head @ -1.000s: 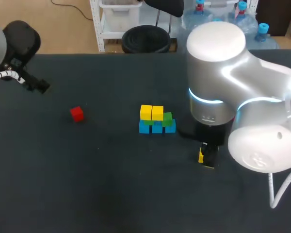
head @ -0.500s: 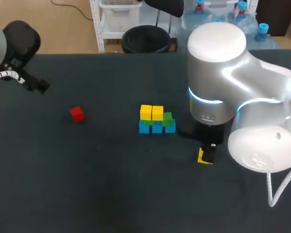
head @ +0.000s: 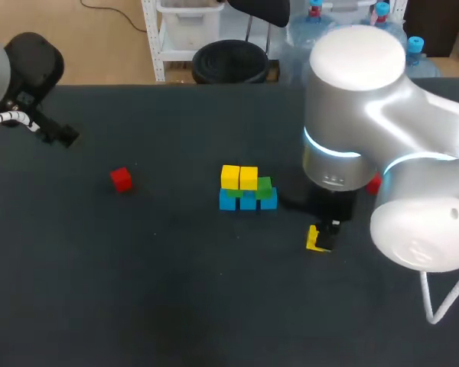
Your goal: Place the blue cubes, place green cubes on the blue cubes, place the yellow cubes on the green cubes, then place the red cubes on the yellow cubes, and place purple cube on the red cubes.
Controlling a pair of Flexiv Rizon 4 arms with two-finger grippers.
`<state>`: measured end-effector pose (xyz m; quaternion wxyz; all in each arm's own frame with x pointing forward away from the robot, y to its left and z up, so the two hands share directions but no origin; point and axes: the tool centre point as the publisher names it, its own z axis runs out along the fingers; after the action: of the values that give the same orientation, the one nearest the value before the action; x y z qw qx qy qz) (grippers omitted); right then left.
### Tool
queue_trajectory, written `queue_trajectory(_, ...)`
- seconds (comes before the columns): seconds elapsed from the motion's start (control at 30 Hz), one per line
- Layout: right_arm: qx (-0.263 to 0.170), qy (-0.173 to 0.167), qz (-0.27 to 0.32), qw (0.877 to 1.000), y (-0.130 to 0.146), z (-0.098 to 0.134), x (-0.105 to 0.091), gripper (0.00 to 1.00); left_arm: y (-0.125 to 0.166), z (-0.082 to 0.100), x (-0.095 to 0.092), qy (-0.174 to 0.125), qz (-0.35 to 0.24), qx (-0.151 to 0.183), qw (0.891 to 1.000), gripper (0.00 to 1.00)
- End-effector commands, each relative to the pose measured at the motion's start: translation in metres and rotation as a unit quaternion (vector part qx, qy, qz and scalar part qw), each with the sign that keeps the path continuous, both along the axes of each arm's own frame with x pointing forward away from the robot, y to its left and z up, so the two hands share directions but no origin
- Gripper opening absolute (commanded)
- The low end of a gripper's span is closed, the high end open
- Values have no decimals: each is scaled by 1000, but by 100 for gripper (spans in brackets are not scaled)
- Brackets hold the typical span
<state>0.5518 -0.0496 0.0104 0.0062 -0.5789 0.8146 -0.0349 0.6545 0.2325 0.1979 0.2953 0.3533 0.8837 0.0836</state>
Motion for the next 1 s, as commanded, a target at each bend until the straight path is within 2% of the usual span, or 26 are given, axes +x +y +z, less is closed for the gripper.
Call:
queue_trajectory(0.03,-4,-10,14,1000,-4,16,-3,0,1,0,1,0,-1,-1,1000,100)
queue_trajectory(0.23,-15,-19,46,999,-3,45,15,0,1,0,1,0,-1,-1,1000,100)
queue_trajectory(0.47,7,-30,99,995,22,75,35,0,1,0,1,0,-1,-1,1000,100)
queue_trajectory(0.7,0,-30,125,992,45,84,48,0,1,0,1,0,-1,-1,1000,100)
queue_trajectory(1.0,-7,-22,135,991,55,81,61,0,1,0,1,0,-1,-1,1000,100)
